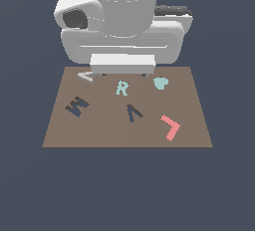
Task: Insert a designated object into the corresponding slot on a board.
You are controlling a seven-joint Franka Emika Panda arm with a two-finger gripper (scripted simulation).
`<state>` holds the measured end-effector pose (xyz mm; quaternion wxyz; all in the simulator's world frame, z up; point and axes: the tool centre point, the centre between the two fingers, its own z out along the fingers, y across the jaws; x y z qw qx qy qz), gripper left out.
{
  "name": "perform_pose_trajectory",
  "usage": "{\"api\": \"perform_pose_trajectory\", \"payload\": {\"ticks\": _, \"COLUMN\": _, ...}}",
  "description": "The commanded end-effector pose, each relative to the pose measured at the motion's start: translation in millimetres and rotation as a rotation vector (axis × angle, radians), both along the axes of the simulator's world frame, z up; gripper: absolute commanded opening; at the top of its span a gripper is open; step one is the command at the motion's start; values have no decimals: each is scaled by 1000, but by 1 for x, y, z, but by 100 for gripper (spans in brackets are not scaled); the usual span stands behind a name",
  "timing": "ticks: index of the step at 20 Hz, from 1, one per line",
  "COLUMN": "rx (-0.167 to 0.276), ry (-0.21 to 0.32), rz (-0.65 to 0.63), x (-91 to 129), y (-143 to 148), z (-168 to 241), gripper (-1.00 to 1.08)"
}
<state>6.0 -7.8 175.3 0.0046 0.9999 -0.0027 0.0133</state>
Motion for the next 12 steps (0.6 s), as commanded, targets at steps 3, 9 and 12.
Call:
{"api": "perform_pose_trajectory", "payload": {"ticks": 3, "rx": 0, "ry": 0, "rz": 3, "x": 0, "y": 0, "z": 0, "gripper": 100}}
{"api": "perform_pose_trajectory", "payload": {"ticks": 9, "rx": 0, "ry": 1, "rz": 41, "x": -5, "y": -1, "z": -4, "gripper": 100}}
{"api": "perform_pose_trajectory", "payload": {"ticks": 12, "rx": -1, "ry": 1, "rz": 78, "x": -10, "y": -2, "z": -7, "gripper": 100}}
